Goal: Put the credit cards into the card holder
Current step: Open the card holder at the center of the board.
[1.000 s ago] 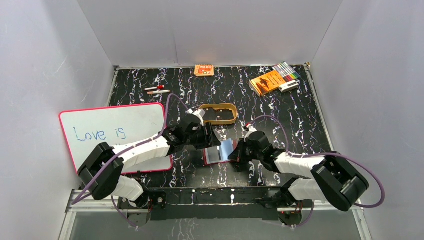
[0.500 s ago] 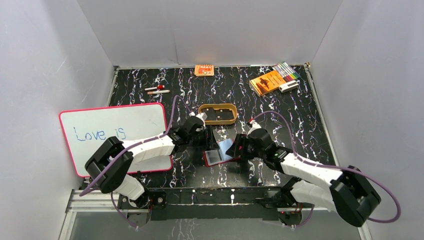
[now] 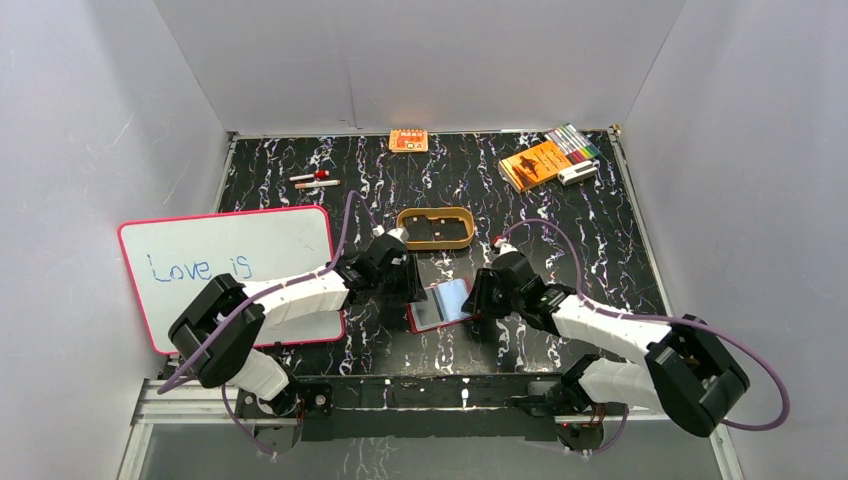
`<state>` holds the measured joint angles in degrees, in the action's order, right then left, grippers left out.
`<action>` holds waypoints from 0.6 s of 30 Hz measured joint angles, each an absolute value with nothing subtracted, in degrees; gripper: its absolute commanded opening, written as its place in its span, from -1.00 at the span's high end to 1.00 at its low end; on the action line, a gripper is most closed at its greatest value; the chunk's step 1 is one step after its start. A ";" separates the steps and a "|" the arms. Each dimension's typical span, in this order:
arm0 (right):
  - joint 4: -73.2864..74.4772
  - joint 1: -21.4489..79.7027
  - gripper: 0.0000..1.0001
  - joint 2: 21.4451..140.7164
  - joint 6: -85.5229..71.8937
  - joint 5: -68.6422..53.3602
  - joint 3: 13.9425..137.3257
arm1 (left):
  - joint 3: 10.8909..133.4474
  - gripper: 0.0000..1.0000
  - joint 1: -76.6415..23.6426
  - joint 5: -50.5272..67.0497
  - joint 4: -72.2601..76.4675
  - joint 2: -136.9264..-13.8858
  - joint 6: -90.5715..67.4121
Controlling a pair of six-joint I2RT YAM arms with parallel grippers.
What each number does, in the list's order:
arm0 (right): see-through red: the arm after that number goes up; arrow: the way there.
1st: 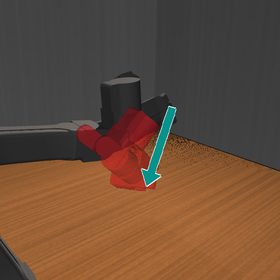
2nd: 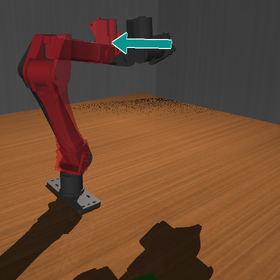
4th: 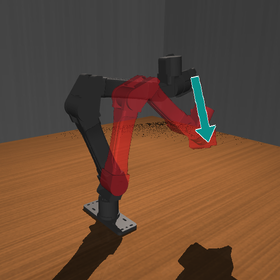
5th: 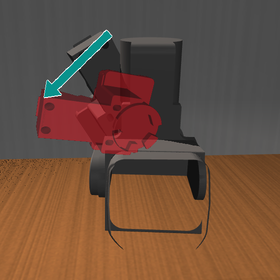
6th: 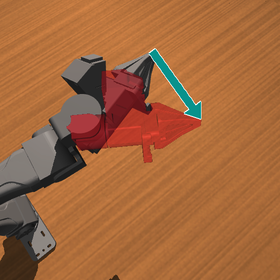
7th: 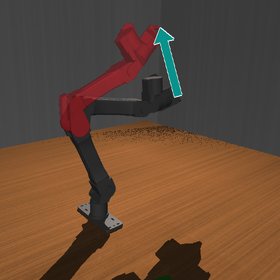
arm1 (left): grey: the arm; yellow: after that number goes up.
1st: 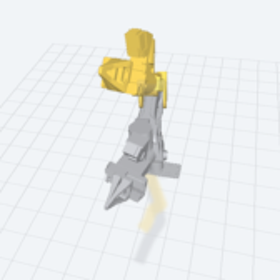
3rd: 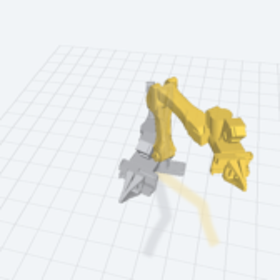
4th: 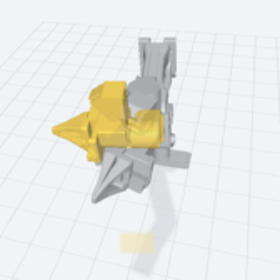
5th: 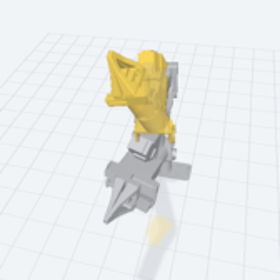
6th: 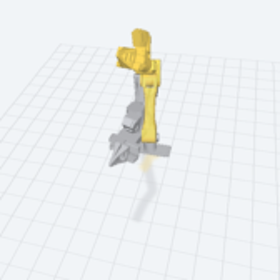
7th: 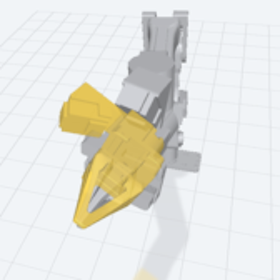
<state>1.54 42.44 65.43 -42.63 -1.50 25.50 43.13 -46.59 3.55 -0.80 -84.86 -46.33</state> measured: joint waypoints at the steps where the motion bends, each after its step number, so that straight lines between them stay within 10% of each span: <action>1: 1.50 42.37 0.23 66.50 -42.48 -1.43 25.50 | 43.13 0.26 -46.59 3.36 -1.04 -84.86 -46.24; 18: -2.24 42.35 0.12 65.89 -45.84 -2.31 21.63 | 47.83 0.35 -45.91 2.79 0.91 -92.77 -43.44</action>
<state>-2.24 42.35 65.89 -45.84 -2.31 21.63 47.83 -45.91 2.79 0.91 -92.77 -43.44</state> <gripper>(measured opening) 0.401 0.333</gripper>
